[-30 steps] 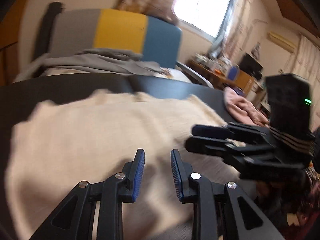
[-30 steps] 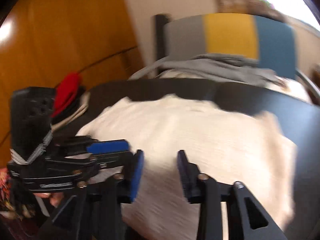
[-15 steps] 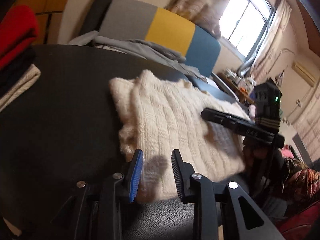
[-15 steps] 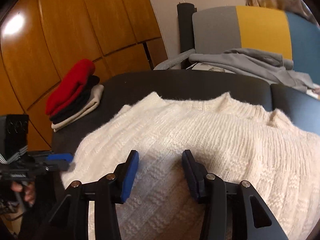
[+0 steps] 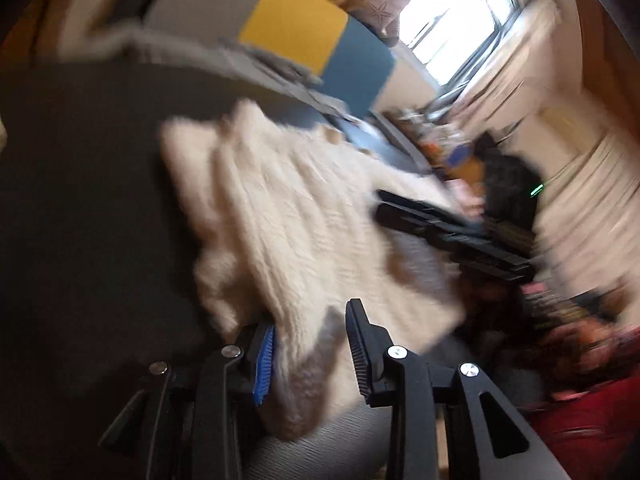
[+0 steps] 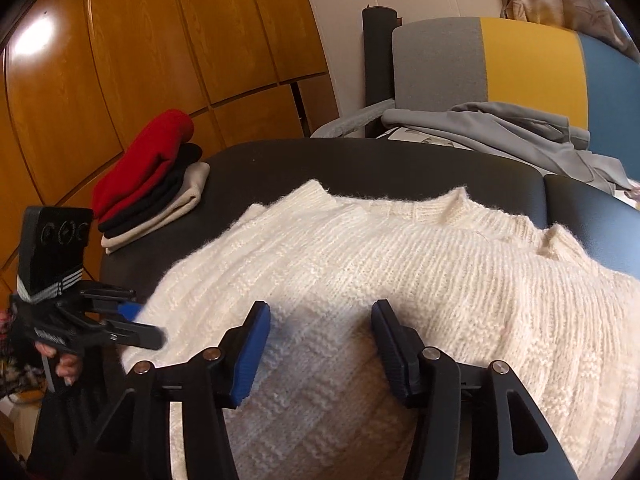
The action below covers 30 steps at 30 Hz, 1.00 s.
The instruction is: Fold clothes
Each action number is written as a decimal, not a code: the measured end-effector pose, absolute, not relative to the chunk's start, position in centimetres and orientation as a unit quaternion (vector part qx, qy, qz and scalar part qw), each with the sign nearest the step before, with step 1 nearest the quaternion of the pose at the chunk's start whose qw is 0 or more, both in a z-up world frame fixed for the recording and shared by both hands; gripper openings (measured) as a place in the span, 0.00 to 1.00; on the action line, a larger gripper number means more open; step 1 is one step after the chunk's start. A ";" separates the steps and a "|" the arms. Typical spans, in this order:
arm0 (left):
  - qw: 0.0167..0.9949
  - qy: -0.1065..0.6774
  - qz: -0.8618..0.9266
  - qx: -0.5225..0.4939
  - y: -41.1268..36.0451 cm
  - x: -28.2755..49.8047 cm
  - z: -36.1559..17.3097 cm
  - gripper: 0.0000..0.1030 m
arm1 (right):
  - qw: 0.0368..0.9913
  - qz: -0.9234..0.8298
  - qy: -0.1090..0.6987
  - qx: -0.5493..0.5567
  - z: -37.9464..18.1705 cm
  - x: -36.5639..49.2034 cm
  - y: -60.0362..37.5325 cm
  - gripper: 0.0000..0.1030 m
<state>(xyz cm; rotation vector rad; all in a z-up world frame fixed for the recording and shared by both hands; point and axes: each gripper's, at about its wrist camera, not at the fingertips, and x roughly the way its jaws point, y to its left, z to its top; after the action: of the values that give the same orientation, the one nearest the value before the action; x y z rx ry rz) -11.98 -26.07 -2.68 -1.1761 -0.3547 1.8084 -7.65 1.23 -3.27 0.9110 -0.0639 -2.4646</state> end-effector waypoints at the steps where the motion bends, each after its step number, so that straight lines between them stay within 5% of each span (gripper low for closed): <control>1: 0.470 -0.152 0.718 -0.490 -26.3 -12.1 -2.9 0.14 | 0.254 -0.907 -0.022 0.335 -3.3 -7.6 1.2 0.54; 2: 0.480 -0.143 0.708 -0.498 -26.3 -11.9 -3.0 0.06 | 0.253 -0.907 -0.021 0.336 -3.3 -7.6 1.2 0.54; 8: 0.504 -0.043 0.695 -0.511 -25.6 -8.9 -2.5 0.05 | 0.254 -0.906 -0.005 0.338 -3.3 -7.5 0.9 0.57; 18: 0.492 -0.095 0.710 -0.495 -27.8 -8.5 -3.1 0.06 | 0.293 -0.885 0.108 0.345 0.9 -7.7 -6.2 0.56; 22: 0.490 -0.103 0.709 -0.497 -28.1 -8.3 -3.5 0.07 | 0.296 -0.847 0.151 0.416 -1.1 -10.8 -10.7 0.20; 25: 0.494 -0.104 0.700 -0.504 -27.9 -8.5 -3.8 0.07 | 0.284 -0.830 0.186 0.442 -2.9 -12.5 -13.8 0.17; 30: 0.496 -0.135 0.687 -0.513 -29.0 -9.1 -4.4 0.07 | 0.298 -0.849 0.112 0.421 -3.2 -13.2 -13.7 0.17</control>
<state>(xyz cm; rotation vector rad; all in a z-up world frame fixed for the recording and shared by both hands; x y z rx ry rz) -9.14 -28.97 -4.37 -1.2430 -0.3262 1.6651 -13.24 -13.71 -3.23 1.1188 0.2969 -2.2562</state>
